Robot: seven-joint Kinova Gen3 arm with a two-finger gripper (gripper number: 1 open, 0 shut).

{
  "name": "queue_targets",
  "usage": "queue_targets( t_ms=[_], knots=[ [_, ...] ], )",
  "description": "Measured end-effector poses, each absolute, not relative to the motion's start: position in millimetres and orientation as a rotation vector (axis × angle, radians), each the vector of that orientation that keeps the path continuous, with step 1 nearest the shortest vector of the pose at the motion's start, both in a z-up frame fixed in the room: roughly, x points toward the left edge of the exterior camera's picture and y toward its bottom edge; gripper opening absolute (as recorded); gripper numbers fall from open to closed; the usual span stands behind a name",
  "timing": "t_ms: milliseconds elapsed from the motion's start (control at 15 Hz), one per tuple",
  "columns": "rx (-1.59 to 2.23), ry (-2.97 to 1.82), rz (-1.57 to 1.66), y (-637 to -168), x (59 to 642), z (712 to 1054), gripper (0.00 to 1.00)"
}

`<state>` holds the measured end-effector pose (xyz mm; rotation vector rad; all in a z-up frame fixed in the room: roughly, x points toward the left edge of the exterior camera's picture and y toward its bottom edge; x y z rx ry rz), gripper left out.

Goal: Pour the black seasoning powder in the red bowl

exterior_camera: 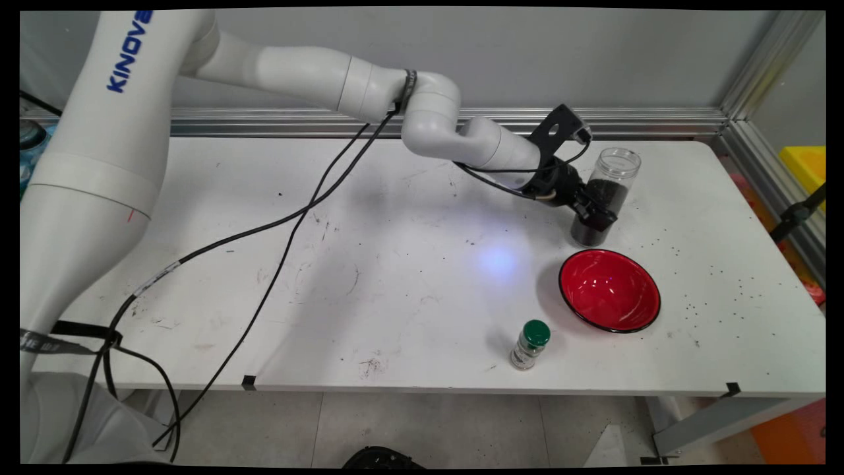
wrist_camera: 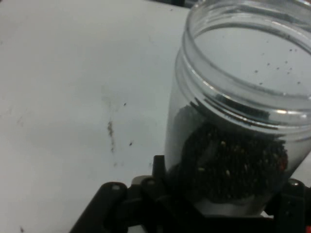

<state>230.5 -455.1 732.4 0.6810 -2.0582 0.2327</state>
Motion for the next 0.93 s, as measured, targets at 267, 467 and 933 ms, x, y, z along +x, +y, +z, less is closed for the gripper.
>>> queue_targets(
  t_ms=[267,467,933],
  knots=[
    [0.588,-2.071,0.26,-451,227,750,0.0],
    [0.521,-2.088,0.284,-447,224,761,0.0],
    [0.343,-2.13,0.338,-435,216,786,0.0]
  ],
)
